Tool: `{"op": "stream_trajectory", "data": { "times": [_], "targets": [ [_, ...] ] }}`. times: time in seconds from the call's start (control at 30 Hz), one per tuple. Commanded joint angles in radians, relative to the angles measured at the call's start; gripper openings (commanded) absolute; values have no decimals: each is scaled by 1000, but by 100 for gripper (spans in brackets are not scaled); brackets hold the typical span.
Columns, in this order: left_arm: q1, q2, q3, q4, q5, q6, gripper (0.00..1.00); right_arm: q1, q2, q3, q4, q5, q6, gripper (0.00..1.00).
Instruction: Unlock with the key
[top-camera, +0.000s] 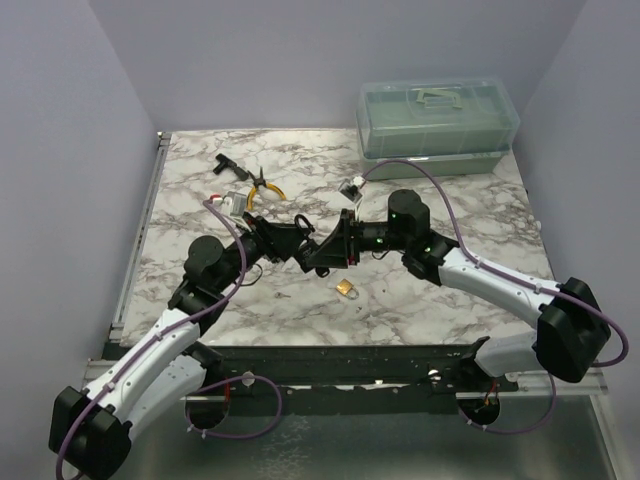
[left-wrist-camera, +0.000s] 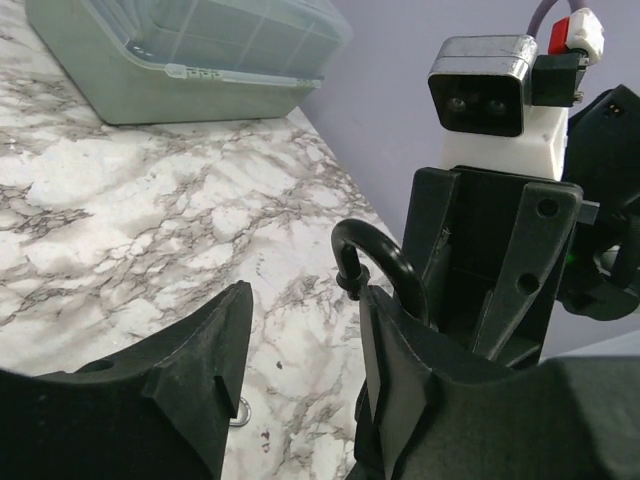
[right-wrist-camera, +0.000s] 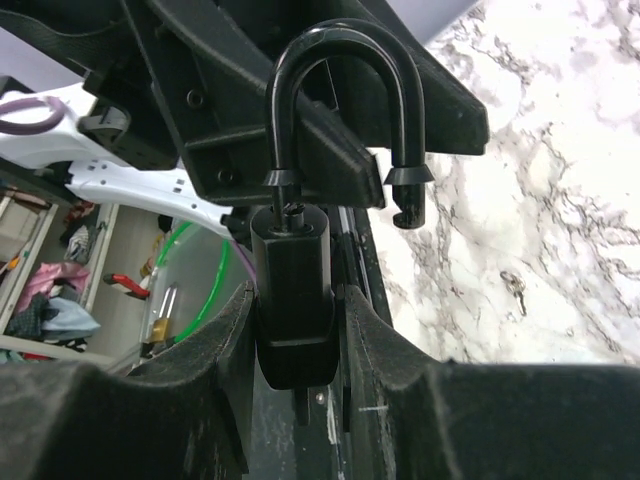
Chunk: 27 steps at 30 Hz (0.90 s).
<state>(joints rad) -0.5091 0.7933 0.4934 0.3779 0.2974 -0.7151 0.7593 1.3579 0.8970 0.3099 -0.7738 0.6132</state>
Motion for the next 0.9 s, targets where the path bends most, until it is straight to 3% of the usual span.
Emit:
{"op": "stream_trajectory", "data": {
  "times": [0.0,0.27,0.47,0.87],
  "targets": [
    [-2,-60,-20,106,29,10,58,13,-15,11,71,-18,24,0],
    [-3,-221,-41,-94,-105,38,63,12,-77,38,-46,150,-43,1],
    [-2,-309,-8,-192,-98,21,62,13,-54,58,-80,147,-73,0],
    [-2,-88,119,-176,-46,-46,67,14,-61,40,-38,79,-59,0]
  ]
}}
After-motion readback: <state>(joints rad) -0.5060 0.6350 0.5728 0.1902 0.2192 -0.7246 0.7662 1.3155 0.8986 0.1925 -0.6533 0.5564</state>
